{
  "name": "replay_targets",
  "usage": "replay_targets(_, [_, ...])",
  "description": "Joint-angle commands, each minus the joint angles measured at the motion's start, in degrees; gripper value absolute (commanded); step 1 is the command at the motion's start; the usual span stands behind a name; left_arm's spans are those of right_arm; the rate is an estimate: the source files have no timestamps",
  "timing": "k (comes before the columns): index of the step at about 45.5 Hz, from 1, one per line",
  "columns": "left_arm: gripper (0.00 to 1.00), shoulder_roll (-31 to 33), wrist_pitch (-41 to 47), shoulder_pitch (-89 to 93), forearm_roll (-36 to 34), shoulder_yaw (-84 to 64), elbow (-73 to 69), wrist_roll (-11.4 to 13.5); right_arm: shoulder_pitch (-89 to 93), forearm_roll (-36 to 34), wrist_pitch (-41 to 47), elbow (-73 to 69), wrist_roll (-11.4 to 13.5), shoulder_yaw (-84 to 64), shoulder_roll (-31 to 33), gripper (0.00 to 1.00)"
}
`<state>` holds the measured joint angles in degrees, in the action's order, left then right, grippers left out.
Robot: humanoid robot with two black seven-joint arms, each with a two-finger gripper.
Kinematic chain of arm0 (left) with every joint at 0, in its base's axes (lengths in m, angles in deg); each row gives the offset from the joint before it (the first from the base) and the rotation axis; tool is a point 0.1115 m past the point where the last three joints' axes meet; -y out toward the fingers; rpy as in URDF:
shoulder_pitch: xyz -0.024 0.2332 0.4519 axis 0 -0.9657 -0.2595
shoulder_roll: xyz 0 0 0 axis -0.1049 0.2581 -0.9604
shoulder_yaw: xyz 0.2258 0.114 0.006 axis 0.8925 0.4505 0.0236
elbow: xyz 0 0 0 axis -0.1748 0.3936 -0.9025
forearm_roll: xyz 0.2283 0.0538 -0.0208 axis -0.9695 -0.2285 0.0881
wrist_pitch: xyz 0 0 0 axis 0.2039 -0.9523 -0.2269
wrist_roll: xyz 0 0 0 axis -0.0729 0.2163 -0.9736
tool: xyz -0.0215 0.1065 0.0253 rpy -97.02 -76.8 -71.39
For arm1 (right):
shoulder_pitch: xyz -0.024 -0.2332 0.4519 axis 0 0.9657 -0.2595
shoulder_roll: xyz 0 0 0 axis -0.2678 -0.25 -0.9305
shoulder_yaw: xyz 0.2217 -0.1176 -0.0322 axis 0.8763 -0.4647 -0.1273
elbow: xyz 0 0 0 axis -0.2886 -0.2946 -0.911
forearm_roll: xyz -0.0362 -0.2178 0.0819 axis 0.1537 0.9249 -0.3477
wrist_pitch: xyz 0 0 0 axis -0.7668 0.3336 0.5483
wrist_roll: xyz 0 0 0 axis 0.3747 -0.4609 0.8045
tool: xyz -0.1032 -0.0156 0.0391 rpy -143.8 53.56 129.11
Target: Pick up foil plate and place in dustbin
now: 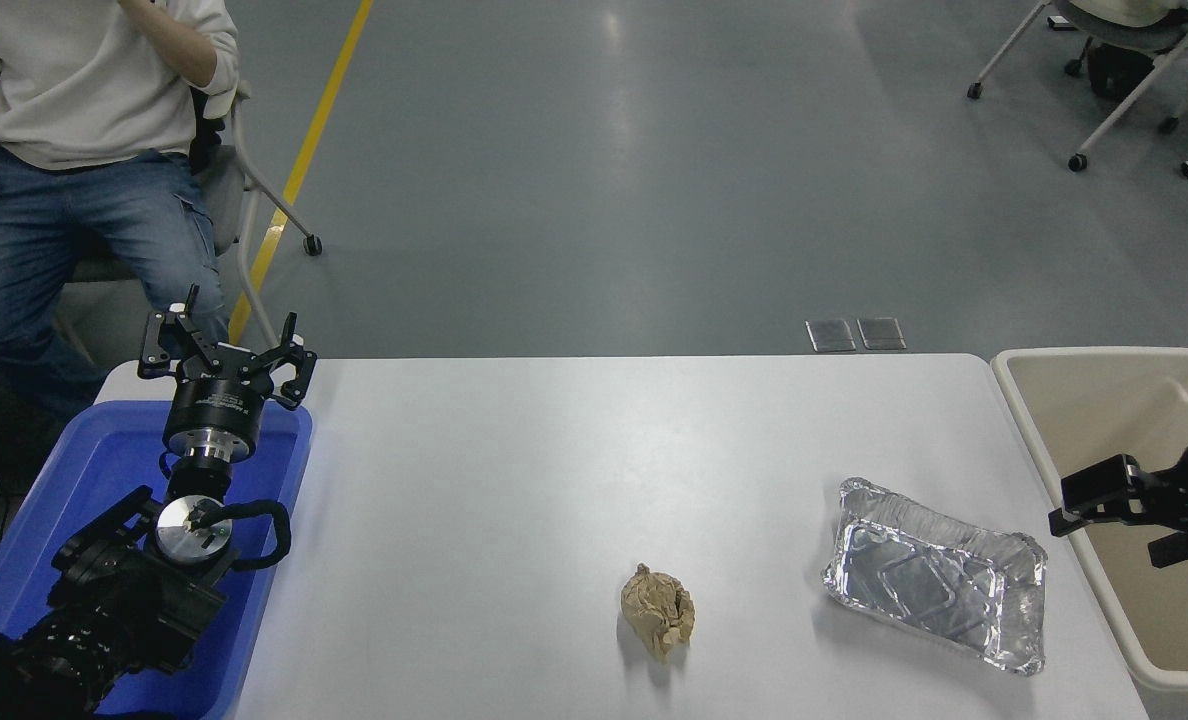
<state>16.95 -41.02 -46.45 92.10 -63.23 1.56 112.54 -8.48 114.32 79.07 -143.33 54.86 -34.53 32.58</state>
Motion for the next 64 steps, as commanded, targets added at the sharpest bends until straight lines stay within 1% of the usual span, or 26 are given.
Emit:
replay_targets(1, [0.99, 0.0, 0.1, 0.0, 0.0, 0.0, 0.0, 0.0, 8.8, 3.7, -8.6, 3.2, -0.1, 3.2, -2.5, 1.0])
replay_targets(7, [0.99, 0.0, 0.0, 0.0, 0.0, 0.0, -0.1, 0.0, 12.5, 3.7, -14.0, 4.8, -0.1, 3.2, -5.2, 1.0])
replay_targets(16, [0.99, 0.0, 0.0, 0.0, 0.0, 0.0, 0.0, 0.0, 16.9, 3.7, -18.6, 7.8, -0.1, 4.8, -8.6, 1.0])
replay_targets(28, [0.99, 0.0, 0.1, 0.0, 0.0, 0.0, -0.1, 0.0, 22.1, 3.7, -19.7, 10.9, -0.1, 7.0, -12.2, 1.0])
replay_targets(52, [0.99, 0.0, 0.1, 0.0, 0.0, 0.0, 0.0, 0.0, 24.8, 3.6, -20.0, 14.0, 0.2, 7.1, -14.2, 1.0])
replay_targets(64, [0.99, 0.0, 0.0, 0.0, 0.0, 0.0, 0.0, 0.0, 25.6, 2.8, -20.5, 13.9, 0.1, 7.2, -14.3, 0.95])
